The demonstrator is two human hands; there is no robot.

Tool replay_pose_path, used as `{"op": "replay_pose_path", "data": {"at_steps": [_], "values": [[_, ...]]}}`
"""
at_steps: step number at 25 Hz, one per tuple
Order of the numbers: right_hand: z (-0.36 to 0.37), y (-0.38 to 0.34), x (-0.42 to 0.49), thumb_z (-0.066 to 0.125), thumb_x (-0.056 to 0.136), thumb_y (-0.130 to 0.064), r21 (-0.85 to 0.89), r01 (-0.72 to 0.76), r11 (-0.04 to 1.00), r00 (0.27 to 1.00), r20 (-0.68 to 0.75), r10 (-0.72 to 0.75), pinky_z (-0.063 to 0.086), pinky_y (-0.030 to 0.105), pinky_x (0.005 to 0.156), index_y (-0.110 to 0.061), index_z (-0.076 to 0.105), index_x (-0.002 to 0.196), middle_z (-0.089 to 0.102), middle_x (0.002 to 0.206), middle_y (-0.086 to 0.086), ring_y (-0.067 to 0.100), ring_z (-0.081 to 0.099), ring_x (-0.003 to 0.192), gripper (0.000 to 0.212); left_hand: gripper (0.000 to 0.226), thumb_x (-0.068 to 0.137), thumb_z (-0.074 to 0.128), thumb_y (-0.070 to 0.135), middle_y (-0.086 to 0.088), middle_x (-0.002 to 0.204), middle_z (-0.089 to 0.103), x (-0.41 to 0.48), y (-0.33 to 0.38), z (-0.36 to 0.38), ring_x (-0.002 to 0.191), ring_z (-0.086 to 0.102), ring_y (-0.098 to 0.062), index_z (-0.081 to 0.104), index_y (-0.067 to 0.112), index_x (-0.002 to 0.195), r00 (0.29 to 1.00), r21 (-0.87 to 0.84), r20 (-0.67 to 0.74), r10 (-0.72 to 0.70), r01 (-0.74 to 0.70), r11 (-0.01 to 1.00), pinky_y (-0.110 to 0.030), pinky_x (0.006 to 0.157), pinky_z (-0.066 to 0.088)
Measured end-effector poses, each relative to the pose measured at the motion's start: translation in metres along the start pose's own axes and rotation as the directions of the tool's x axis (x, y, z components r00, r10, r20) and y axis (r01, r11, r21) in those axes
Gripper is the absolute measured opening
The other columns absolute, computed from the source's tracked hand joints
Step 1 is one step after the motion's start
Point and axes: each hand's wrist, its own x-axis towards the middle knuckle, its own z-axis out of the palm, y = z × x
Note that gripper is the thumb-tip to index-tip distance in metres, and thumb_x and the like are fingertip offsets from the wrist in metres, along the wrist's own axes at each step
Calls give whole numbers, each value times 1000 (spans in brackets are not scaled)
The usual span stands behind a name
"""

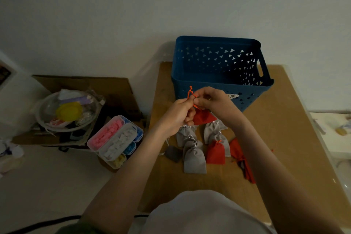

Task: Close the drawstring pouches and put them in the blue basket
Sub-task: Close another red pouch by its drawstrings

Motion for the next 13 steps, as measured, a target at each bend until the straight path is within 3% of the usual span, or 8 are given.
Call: {"op": "replay_pose_path", "data": {"at_steps": [2,4,8,11,13], "values": [[-1,3,1,63,88,-6,92,-51,994,997,57,46,45,24,74,-9,63,93,58,84,14,18,54,77,5,32,104,33,29,3,50,36,-1,0,-2,40,29,-7,47,14,78,999,-30,49,-21,22,999,-21,41,28],[-2,7,1,60,89,-6,204,-77,976,994,92,59,43,24,72,-9,59,87,55,78,9,16,52,72,4,33,104,33,29,2,50,37,-2,1,-3,40,29,-7,48,12,79,996,-83,81,-41,47,995,-21,41,28],[-4,13,-2,61,88,-11,398,-24,917,998,59,1,47,22,71,-9,55,88,57,75,4,13,56,72,6,32,103,36,23,0,58,37,-1,4,-2,41,31,-5,56,6,86,1000,-103,22,-21,23,994,-18,41,30],[-1,19,-2,67,82,-13,377,-35,925,997,79,6,50,26,78,-8,53,105,63,85,4,15,62,81,27,26,102,39,16,0,58,39,1,6,1,39,30,-2,55,7,84,998,-107,-46,52,-57,993,-15,39,27],[1,22,-2,63,84,-8,322,-91,942,991,119,55,49,31,84,-5,54,108,63,90,8,17,61,87,26,25,101,42,14,0,56,42,2,7,3,37,31,-1,58,6,84,991,-118,-91,103,-113,987,-14,37,27]]}}
